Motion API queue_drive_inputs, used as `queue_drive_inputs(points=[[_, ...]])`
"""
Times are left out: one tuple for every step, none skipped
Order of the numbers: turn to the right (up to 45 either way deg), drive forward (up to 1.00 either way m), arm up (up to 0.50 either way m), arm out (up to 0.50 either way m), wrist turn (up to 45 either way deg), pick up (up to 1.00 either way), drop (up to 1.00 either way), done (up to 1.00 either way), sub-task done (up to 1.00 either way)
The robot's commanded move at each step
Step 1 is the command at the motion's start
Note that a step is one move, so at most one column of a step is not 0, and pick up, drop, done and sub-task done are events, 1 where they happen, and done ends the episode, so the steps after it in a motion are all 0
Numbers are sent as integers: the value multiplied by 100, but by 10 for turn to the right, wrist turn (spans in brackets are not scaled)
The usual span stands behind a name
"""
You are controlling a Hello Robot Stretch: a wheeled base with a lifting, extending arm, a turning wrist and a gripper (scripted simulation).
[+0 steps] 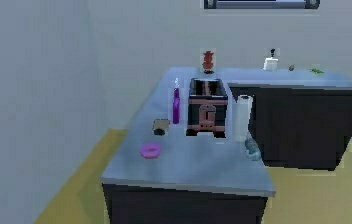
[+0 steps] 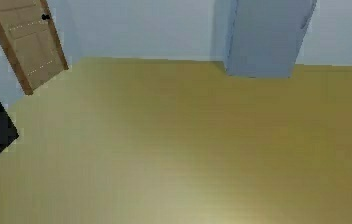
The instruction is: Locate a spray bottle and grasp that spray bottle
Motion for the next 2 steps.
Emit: queue_drive_inputs(points=[[-450,0,0,0,0,0,0,0,0],[-390,0,0,0,0,0,0,0,0]])
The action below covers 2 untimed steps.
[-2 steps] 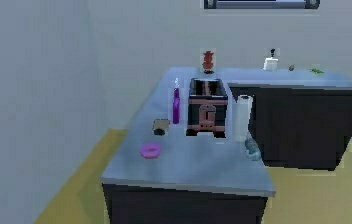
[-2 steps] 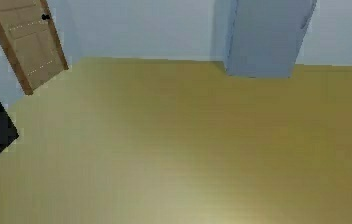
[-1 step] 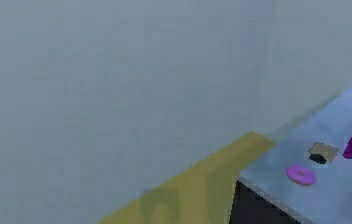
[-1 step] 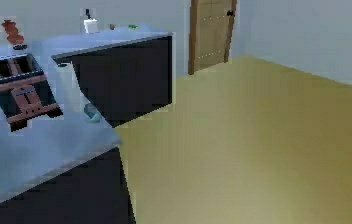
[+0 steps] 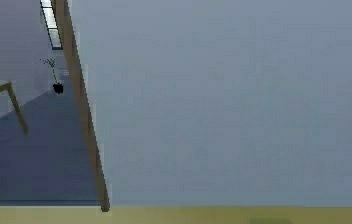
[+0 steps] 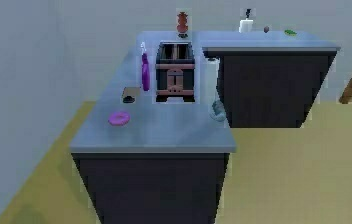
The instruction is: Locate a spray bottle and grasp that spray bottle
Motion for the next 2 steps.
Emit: queue_drive_inputs(points=[[450,0,0,0,0,0,0,0,0],[60,0,0,0,0,0,0,0,0]])
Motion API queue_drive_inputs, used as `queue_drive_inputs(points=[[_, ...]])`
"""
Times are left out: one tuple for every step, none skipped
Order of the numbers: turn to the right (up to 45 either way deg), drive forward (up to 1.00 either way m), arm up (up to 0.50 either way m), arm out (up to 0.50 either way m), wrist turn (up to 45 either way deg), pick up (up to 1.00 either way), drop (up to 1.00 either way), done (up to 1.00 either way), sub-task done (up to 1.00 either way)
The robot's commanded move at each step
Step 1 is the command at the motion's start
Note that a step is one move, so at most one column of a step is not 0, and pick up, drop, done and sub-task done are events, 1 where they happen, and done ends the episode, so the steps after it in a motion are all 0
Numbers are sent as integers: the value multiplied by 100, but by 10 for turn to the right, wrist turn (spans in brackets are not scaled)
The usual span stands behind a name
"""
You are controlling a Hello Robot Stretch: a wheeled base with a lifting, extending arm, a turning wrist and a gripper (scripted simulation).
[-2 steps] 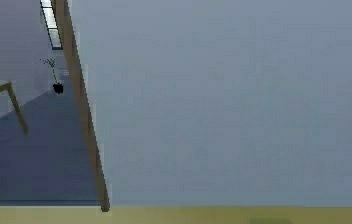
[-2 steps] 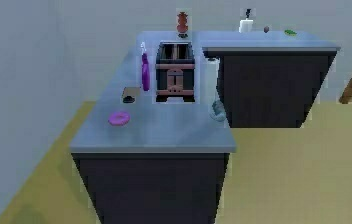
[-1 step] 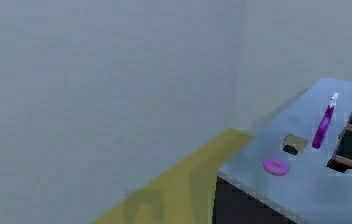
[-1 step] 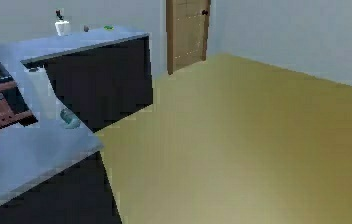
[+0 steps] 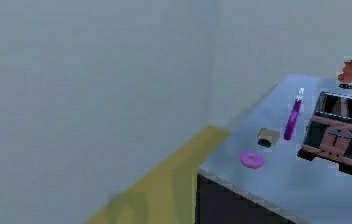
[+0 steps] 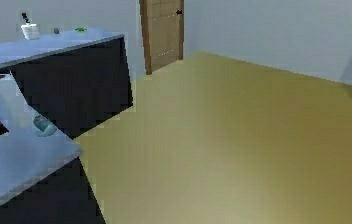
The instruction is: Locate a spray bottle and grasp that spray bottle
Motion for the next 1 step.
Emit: queue_drive_inputs(points=[[0,40,0,0,0,0,0,0,0]])
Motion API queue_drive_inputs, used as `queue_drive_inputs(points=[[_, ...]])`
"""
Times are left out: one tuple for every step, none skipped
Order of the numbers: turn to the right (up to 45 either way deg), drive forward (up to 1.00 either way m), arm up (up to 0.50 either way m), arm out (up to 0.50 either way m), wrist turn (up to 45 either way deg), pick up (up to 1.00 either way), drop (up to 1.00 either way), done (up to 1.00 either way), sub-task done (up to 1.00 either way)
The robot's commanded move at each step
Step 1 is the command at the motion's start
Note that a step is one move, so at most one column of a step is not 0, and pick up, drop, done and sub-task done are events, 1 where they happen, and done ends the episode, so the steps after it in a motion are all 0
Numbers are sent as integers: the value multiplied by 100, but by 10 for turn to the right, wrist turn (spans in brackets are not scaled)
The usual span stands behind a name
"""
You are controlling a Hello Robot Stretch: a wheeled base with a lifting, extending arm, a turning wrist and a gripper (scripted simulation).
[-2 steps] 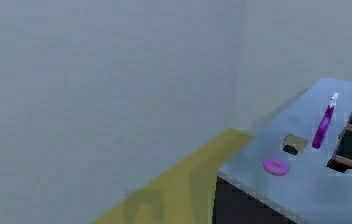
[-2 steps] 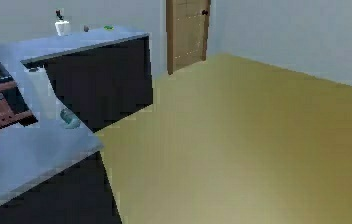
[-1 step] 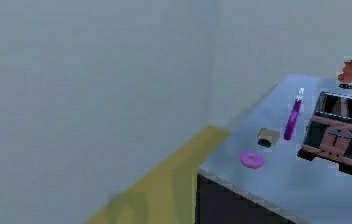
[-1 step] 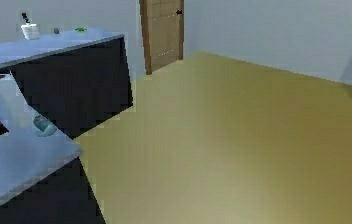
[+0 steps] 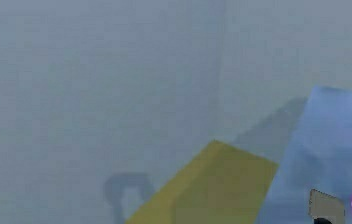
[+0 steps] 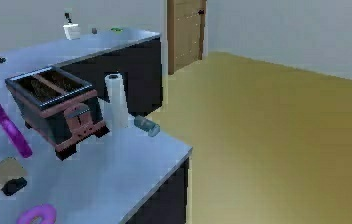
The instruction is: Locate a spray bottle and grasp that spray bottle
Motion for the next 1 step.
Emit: queue_drive_inputs(points=[[-360,0,0,0,0,0,0,0,0]])
